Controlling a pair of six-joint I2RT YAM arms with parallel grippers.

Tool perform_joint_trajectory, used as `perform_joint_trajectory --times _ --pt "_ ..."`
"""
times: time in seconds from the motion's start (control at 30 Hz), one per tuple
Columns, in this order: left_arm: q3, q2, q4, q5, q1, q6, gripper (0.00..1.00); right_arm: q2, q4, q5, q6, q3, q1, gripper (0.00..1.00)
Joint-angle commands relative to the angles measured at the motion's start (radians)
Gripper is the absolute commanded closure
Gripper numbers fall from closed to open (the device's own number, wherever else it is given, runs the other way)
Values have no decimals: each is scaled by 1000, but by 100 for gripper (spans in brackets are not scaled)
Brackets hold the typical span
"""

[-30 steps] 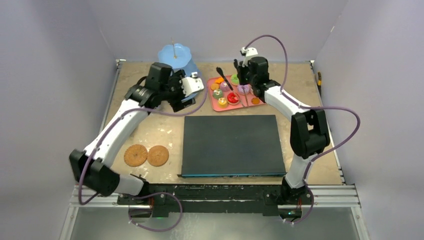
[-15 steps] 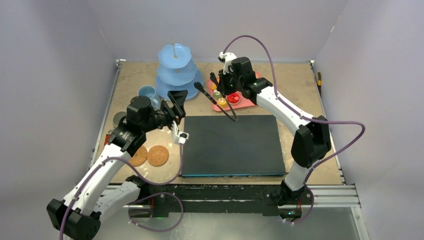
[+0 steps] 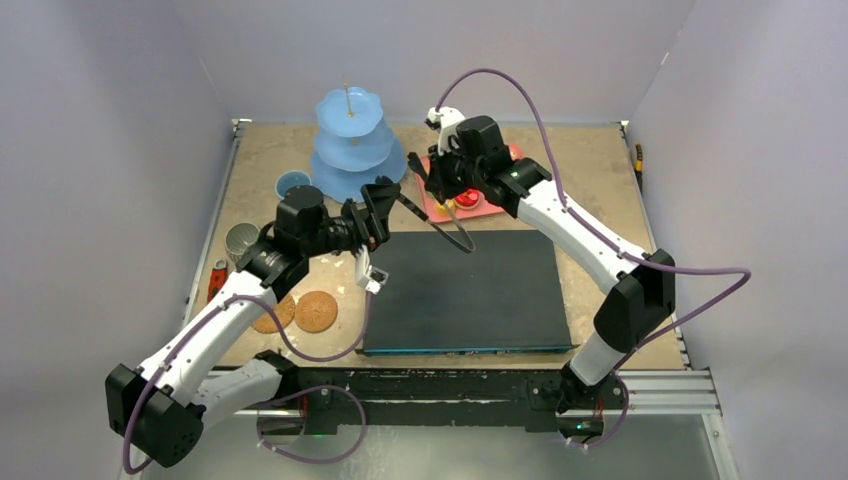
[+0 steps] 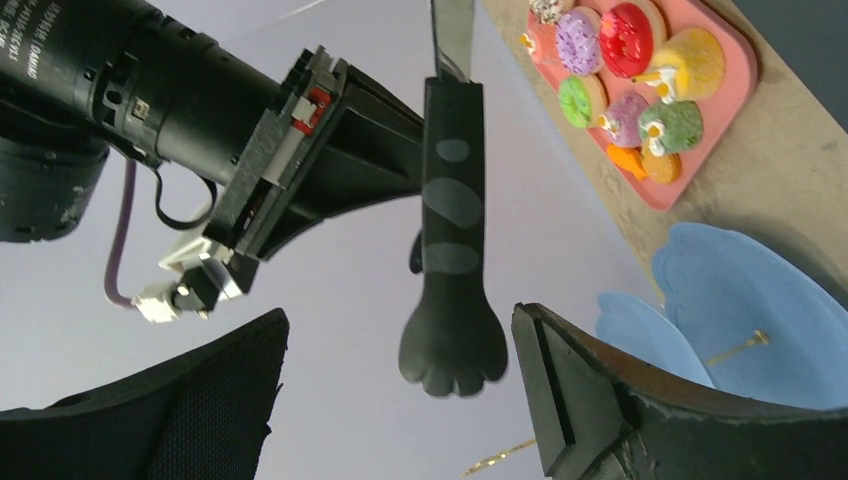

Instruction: Serve the afternoon tea

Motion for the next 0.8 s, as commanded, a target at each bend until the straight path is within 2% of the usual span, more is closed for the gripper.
perform_joint_trajectory --times 0.0,0.27,0.5,0.6,0.7,0.73,0.77 --pt "37 20 92 22 -36 26 18 -20 -55 -19 17 80 32 100" --pt "38 32 21 -73 -82 66 25 0 -98 -26 28 145 71 100" --pt "35 50 132 -134 -91 14 44 -15 -106 -10 20 125 81 100" --pt "33 39 140 -149 -92 -19 44 -21 -111 0 13 117 82 100" --pt "26 34 118 -180 -92 5 36 -21 -115 -13 10 120 81 100" --pt "26 38 119 -191 -93 4 36 -18 -114 -21 11 124 81 100" --pt "26 41 128 -200 -92 -7 40 -12 -114 -27 11 132 81 100"
